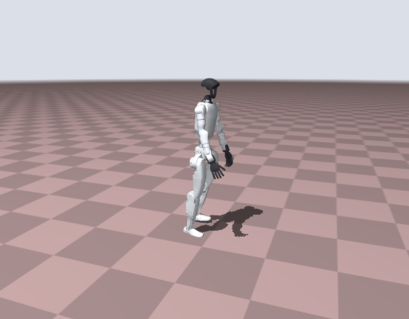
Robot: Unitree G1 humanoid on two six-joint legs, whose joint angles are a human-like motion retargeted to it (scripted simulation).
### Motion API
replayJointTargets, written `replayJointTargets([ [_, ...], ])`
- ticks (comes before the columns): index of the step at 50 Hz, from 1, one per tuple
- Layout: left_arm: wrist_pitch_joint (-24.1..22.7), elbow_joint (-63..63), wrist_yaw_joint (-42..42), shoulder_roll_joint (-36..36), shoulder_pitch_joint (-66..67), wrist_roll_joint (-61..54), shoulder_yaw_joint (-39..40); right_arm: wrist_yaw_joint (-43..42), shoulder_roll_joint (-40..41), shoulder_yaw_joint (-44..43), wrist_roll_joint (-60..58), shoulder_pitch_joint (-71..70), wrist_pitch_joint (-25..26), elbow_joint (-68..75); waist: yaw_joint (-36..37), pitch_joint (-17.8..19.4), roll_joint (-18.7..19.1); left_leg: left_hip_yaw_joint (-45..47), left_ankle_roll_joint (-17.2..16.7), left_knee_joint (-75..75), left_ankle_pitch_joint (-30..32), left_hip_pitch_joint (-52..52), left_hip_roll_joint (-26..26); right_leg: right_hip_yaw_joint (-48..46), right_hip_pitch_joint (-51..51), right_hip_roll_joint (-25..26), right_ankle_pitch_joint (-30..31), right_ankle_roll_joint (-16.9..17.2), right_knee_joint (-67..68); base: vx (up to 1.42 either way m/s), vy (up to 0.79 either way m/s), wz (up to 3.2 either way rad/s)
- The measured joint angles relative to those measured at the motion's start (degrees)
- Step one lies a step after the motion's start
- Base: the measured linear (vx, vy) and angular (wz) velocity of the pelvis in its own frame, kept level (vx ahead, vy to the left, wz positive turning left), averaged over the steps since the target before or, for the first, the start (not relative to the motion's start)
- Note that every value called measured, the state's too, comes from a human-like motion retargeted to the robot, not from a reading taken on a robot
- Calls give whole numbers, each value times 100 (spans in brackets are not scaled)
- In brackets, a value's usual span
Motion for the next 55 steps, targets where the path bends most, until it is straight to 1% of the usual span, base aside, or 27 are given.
replayJointTargets([
  [3, 4, -305, 128, 59, 10, -37, 52, -44, -16, 70, 46, -63, 27, 13, 66, 107, -52, 14, 186, 217, -10, -56, -18, 71, 47, -38, -30, 0, 20, 3, -9, -14],
  [7, 108, -750, 191, 122, 77, 202, 216, 35, 1, 314, 276, -212, 97, 169, 338, 392, -236, 125, 472, 1044, -67, -264, -62, 266, 206, -198, -72, -47, 53, 6, -11, -37],
  [11, 423, -968, -152, 101, 241, 410, 477, 365, 49, 533, 165, -362, 417, 446, 657, 614, -455, 367, 500, 2866, -161, -1045, 44, 430, 313, -410, -136, -151, 90, 8, -11, -32],
  [13, 489, -1007, -275, 66, 404, 271, 561, 387, 66, 538, 38, -420, 524, 573, 710, 659, -461, 475, 482, 4044, -253, -1650, 240, 385, 372, -443, -213, -197, 113, 13, -5, 6],
  [14, 523, -983, -391, 51, 475, 285, 613, 489, 83, 544, -59, -469, 572, 631, 784, 672, -483, 526, 531, 4236, -303, -1818, 257, 416, 361, -458, -224, -203, 131, 15, -5, -12],
  [15, 565, -940, -546, 39, 535, 353, 673, 657, 107, 558, -178, -531, 625, 688, 892, 685, -524, 579, 613, 4210, -351, -1909, 223, 486, 323, -478, -216, -202, 152, 16, -5, -28],
  [18, 640, -746, -739, 23, 783, 558, 786, 828, 151, 526, -325, -713, 674, 748, 1100, 781, -581, 758, 629, 3879, -331, -2138, 126, 538, 318, -545, -293, -197, 280, 19, -2, -17],
  [20, 677, -597, -810, 26, 957, 667, 842, 879, 172, 504, -346, -858, 670, 718, 1245, 857, -593, 882, 610, 3245, -172, -2177, 34, 571, 303, -563, -361, -202, 412, 23, 1, -14],
  [23, 644, -400, -756, 51, 1225, 597, 902, 783, 180, 487, -194, -1117, 573, 561, 1490, 1022, -523, 1056, 587, 1880, 293, -2055, -73, 635, 333, -502, -490, -215, 655, 26, 3, -23],
  [28, 333, -159, -448, 71, 1715, 168, 984, 289, 119, 546, 393, -1594, 183, 162, 1850, 1332, -185, 969, 535, -155, 1230, -1797, -36, 745, 707, -227, -676, -224, 883, 33, 7, -30],
  [30, 107, -62, -232, 59, 1931, 436, 1056, 94, 90, 667, 923, -1774, -129, -18, 1938, 1426, -57, 816, 489, -605, 1407, -1791, 36, 787, 957, -154, -689, -187, 842, 39, 10, -29],
  [32, -99, -78, -261, 21, 2149, -347, 968, -215, 49, 642, 740, -1946, -209, -149, 1999, 1488, -13, 728, 417, -605, 1399, -1949, 122, 828, 1181, -159, -671, -154, 755, 42, 12, -25],
  [33, -204, -61, -189, 18, 2256, -234, 961, -314, 51, 704, 938, -2018, -346, -241, 2021, 1486, -25, 731, 406, -605, 1371, -2016, 144, 855, 1260, -184, -651, -122, 715, 45, 13, -29],
  [35, -108, -79, -356, 6, 2394, -872, 907, -473, 31, 568, 460, -2172, -127, -355, 2092, 1497, -2, 886, 65, -605, 1311, -2035, 256, 932, 1420, -162, -624, -117, 664, 48, 15, -37],
  [37, -133, -119, -361, -17, 2637, -919, 811, -573, 62, 600, 451, -2160, -150, -518, 2124, 1388, -50, 1155, -63, -605, 1326, -1948, 283, 1023, 1520, -212, -569, -105, 653, 52, 18, -40],
  [41, -174, -99, -410, -31, 2723, -939, 611, -734, 236, 651, 646, -2113, -236, -888, 2057, 1166, -203, 1606, -149, -605, 1501, -1710, 300, 1202, 1562, -268, -301, -123, 834, 56, 22, -33],
  [44, -160, 129, -516, -32, 2448, -869, 389, -706, 402, 596, 850, -1913, -283, -1108, 1884, 992, -279, 1637, -165, -605, 1517, -1501, 284, 1271, 1475, -250, 127, -128, 1333, 60, 27, -6],
  [47, -88, 437, -636, -35, 1953, -641, 2, -520, 530, 432, 977, -1560, -260, -1203, 1633, 822, -253, 1470, -131, -605, 1350, -1219, 270, 1245, 1147, -159, 757, -131, 2418, 59, 29, 22],
  [50, 38, 674, -647, -18, 1241, -258, -452, -325, 582, 206, 936, -1164, -133, -1135, 1373, 670, -195, 1289, -68, -605, 1106, -942, 244, 1084, 442, -115, 1344, -165, 4005, 54, 27, 34],
  [52, 152, 730, -515, 24, 650, 55, -638, -272, 566, 56, 819, -921, -10, -997, 1217, 609, -159, 1200, -65, -602, 947, -769, 213, 852, -112, -220, 1424, -336, 4966, 49, 24, 34],
  [53, 216, 725, -417, 55, 330, 212, -677, -263, 545, -9, 751, -809, 51, -909, 1138, 595, -137, 1159, -78, -593, 870, -683, 197, 711, -377, -308, 1332, -478, 5362, 47, 23, 36],
  [55, 339, 646, -190, 134, -341, 456, -655, -260, 484, -112, 619, -600, 153, -707, 961, 595, -88, 1061, -122, -513, 695, -543, 171, 433, -863, -488, 958, -793, 5934, 45, 21, 44],
])
